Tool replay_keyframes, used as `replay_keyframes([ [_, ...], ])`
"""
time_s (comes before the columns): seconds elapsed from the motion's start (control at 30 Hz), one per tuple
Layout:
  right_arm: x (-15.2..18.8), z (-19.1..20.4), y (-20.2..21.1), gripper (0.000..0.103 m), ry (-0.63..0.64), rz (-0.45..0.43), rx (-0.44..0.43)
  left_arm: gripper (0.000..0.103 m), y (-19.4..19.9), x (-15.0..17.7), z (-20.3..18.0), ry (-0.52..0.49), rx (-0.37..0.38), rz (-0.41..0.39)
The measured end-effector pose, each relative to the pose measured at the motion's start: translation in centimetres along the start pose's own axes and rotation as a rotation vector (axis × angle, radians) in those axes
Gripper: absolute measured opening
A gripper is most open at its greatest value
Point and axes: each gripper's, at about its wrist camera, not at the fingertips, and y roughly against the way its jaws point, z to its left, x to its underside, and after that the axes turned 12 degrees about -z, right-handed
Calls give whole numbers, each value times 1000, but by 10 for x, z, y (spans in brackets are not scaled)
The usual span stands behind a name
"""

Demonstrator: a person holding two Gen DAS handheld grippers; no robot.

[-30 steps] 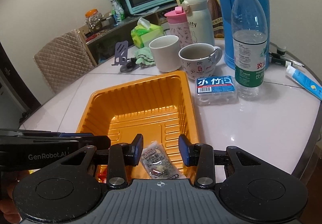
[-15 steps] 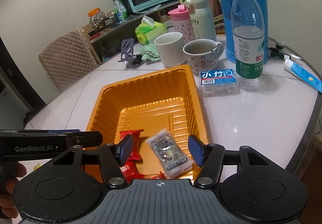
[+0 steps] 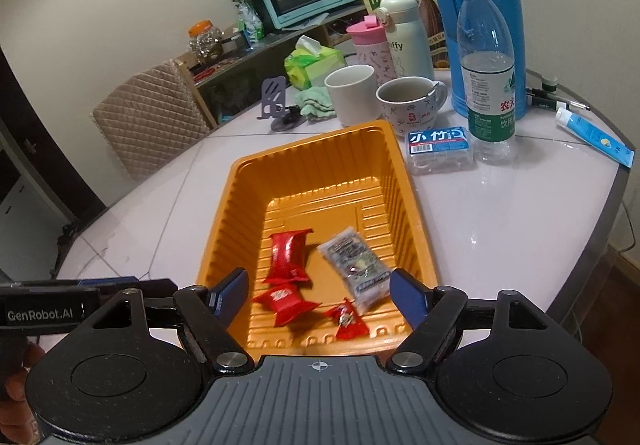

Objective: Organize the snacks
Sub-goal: 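Carry both snacks over the orange tray and release them inside, then move both grippers to the snack pile and grasp the silver-green bag with the right gripper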

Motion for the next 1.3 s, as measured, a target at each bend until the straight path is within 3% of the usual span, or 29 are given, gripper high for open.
replay_keyframes([
  [0.63,37,52,48,80,50,44,-84,62,86,49,34,51,-65,-5],
  [1.3,95,125,32,80,215,186,-214,62,135,96,102,156,-203,32],
])
